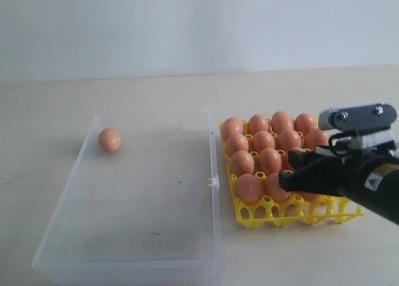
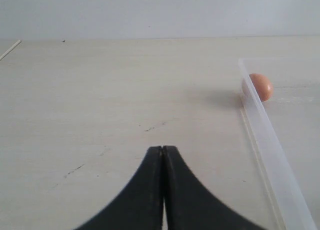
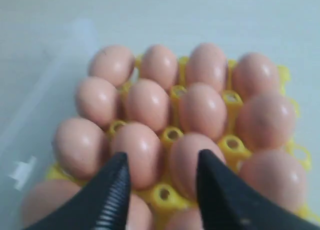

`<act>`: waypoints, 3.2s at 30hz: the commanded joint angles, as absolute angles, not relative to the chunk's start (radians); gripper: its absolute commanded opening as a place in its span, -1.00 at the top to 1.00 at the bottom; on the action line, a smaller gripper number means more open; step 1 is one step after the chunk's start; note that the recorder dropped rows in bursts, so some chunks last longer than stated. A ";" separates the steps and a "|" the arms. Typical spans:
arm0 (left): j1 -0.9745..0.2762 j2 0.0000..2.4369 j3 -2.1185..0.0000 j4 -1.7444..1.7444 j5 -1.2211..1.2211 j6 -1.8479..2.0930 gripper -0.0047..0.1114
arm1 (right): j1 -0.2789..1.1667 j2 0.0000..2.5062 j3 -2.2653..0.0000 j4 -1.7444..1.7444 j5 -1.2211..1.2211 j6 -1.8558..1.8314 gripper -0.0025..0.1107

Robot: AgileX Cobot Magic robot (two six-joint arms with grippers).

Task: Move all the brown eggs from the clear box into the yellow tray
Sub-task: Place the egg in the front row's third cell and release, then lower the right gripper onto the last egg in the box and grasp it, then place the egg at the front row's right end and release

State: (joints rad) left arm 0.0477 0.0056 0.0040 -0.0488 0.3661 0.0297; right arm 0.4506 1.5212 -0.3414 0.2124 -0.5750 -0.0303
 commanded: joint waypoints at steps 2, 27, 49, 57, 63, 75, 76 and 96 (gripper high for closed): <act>0.039 0.000 0.000 -0.054 0.354 0.030 0.92 | 0.460 1.435 -0.656 0.047 -0.155 -0.016 0.95; 0.039 0.000 0.000 -0.054 0.354 0.030 0.92 | 0.652 2.435 -2.092 0.482 0.762 0.046 -0.24; 0.039 0.000 0.000 -0.054 0.354 0.030 0.92 | 0.663 2.648 -2.302 0.546 0.721 0.045 -0.16; 0.039 0.000 0.000 -0.054 0.354 0.030 0.92 | 0.674 2.656 -2.302 0.551 0.695 0.045 0.62; 0.039 0.000 0.000 -0.054 0.354 0.030 0.92 | 0.657 2.554 -2.242 0.397 0.692 0.027 0.96; 0.039 0.000 0.000 -0.054 0.354 0.030 0.92 | 0.588 1.802 -1.095 0.119 -0.208 0.027 0.96; 0.039 0.000 0.000 -0.054 0.354 0.030 0.92 | 0.578 1.756 -1.013 0.119 -0.250 0.023 0.96; 0.039 0.000 0.000 -0.054 0.354 0.030 0.92 | 0.451 1.413 -0.242 0.455 -0.601 -0.108 0.96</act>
